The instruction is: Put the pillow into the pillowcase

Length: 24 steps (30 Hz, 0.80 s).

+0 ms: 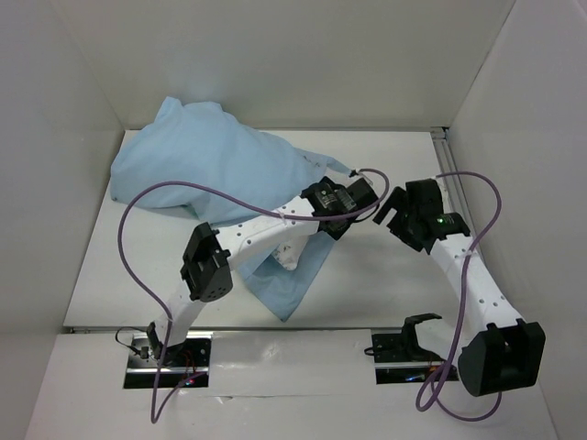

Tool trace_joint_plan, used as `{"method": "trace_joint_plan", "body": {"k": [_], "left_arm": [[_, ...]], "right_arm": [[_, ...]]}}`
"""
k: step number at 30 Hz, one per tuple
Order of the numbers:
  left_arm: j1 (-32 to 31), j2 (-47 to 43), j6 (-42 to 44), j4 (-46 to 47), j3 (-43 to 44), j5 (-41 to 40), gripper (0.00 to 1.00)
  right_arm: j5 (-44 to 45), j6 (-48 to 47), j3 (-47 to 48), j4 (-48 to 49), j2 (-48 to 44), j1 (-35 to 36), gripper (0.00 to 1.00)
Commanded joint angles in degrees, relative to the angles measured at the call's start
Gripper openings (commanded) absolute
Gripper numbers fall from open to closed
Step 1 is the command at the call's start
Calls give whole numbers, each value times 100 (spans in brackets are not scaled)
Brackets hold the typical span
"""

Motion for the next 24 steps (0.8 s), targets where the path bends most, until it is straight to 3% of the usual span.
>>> {"method": "trace_joint_plan", "body": {"k": [1, 8, 11, 15, 20, 24], "left_arm": [[95, 13, 415, 479, -284, -710, 86], [148, 462, 618, 823, -356, -920, 84], [148, 409, 565, 823, -356, -1113, 78], [-168, 330, 512, 885, -356, -1228, 78], [-169, 698, 364, 639, -285, -2033, 94], [85, 1006, -119, 261, -65, -2257, 96]], "right_arm": [[-6, -7, -195, -269, -159, -92, 99], [-129, -68, -188, -269, -239, -206, 99], [-182, -120, -187, -269, -239, -206, 99], [-418, -121, -301, -76, -187, -206, 99], [-551, -121, -354, 57, -133, -206, 99], [-481, -174, -301, 4, -186, -206, 99]]}}
